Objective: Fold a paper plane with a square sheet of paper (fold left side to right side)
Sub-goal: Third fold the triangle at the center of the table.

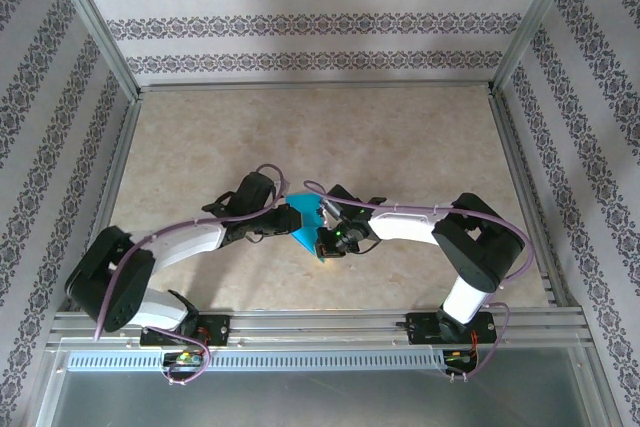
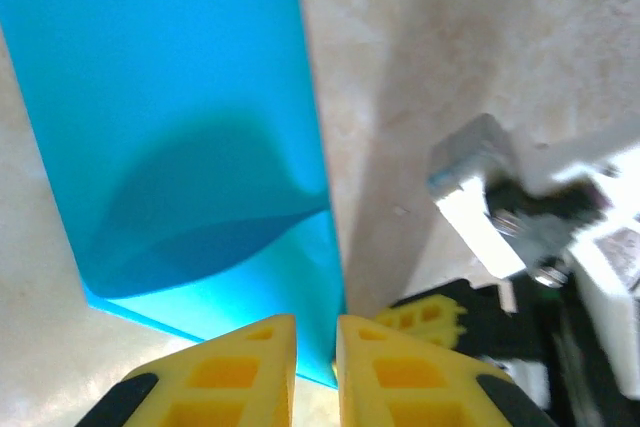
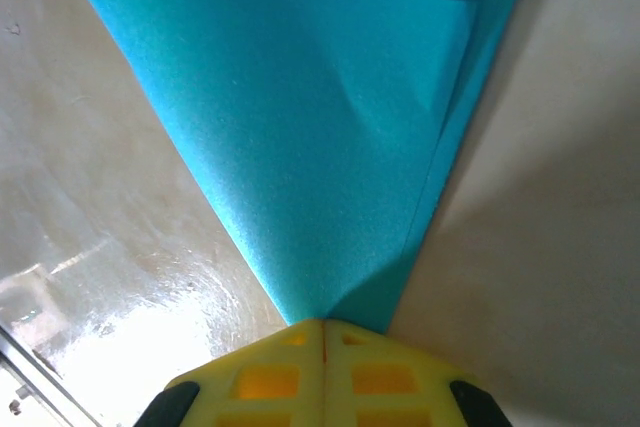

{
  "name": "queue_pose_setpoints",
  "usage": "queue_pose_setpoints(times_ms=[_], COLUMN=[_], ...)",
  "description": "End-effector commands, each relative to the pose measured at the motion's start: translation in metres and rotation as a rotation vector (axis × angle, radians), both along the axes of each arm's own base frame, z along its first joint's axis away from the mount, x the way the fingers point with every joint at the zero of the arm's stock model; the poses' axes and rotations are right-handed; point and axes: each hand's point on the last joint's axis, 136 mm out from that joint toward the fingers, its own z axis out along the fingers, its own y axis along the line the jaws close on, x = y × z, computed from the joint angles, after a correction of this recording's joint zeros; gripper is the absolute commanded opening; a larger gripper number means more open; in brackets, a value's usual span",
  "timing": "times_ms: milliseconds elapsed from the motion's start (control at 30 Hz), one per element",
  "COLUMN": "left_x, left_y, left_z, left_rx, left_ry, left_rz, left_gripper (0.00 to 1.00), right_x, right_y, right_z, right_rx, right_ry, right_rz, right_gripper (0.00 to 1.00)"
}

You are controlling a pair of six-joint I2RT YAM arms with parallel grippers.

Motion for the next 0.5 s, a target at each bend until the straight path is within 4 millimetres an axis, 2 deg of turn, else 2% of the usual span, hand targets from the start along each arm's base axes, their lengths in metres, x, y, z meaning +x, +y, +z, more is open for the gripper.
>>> queue_pose_setpoints(times_ms=[0, 233, 467], left_x=[-0.022, -0.036, -0.030], left_y=[-0.004, -0.028, -0.041], left_z=[-0.008, -0.022, -0.030], left_rx=[-0.013, -0.090, -0.115], left_ry=[0.018, 0.057, 0.051], left_rz=[-0.042, -0.072, -0.068], left_gripper=[0.18, 0.16, 0.16], right_x=[-0.011, -0.010, -0.011], right_y=[-0.038, -0.038, -0.036], right_z=[-0.030, -0.030, -0.029], right_rx=[-0.212, -0.232, -0.228], right_ry=[0.029, 0.021, 0.019], right_rz=[-0.015, -0.009, -0.003], right_gripper=[0.00, 0.00, 0.00])
